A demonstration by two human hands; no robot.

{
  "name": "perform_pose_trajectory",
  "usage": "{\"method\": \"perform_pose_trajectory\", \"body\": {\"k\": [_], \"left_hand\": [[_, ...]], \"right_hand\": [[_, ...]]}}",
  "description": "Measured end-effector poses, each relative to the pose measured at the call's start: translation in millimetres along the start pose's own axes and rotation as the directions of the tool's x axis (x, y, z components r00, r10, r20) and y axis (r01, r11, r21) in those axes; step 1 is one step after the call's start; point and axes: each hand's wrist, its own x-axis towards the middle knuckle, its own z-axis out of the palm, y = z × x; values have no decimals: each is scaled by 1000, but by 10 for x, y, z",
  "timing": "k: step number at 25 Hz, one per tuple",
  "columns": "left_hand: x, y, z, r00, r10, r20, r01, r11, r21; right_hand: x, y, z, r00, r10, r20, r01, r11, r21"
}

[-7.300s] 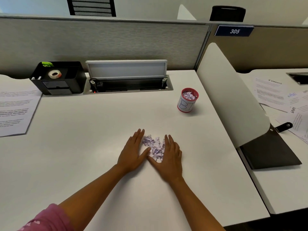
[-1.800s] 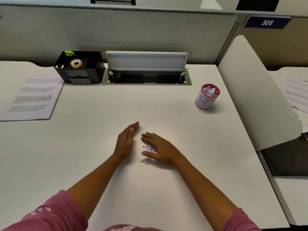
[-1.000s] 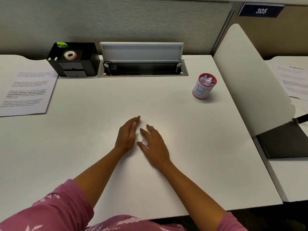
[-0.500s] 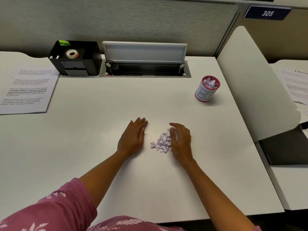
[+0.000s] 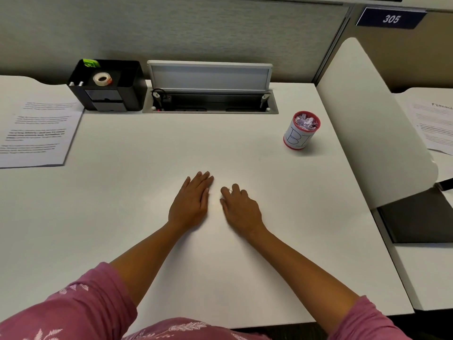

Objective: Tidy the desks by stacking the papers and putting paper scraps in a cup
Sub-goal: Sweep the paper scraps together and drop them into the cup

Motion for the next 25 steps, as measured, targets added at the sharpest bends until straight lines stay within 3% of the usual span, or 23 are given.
{"method": "perform_pose_trajectory", "body": {"k": [5, 7, 8, 10, 12, 13, 14, 15, 17, 21, 25], "left_hand": [[6, 18, -4, 1000, -12, 10, 12, 1000, 6], [12, 31, -13, 1000, -12, 11, 11, 1000, 14], [11, 40, -15, 1000, -13, 8, 13, 1000, 19], [8, 55, 3, 1000, -25, -6, 25, 999, 38], [46, 89, 46, 999, -44, -24, 45, 997, 69], [89, 108, 71, 998, -50, -30, 53, 995, 79], [154, 125, 96, 998, -55, -33, 57, 995, 83], [239, 146, 123, 998, -56, -33, 59, 995, 83], [439, 177, 162, 998, -57, -20, 59, 995, 76], [855, 188, 206, 998, -57, 22, 55, 996, 74], [990, 153, 196, 999, -41, 29, 38, 993, 111]], "right_hand": [[58, 139, 40, 997, -40, 62, 38, 999, 35], [115, 289, -24, 989, 113, 95, -135, 951, 277], [147, 363, -128, 953, 236, 192, -299, 838, 456], [164, 518, -285, 829, 400, 390, -545, 422, 724], [156, 690, -334, 711, 364, 601, -584, -171, 794], [141, 763, -341, 673, 263, 691, -525, -488, 697], [134, 820, -341, 652, 158, 742, -452, -704, 547], [140, 878, -314, 640, 100, 762, -381, -820, 427], [187, 979, -282, 654, 54, 754, -278, -910, 307], [368, 1094, -329, 760, 55, 647, -125, -965, 229], [574, 1224, -395, 671, 163, 724, 24, -980, 199]]}}
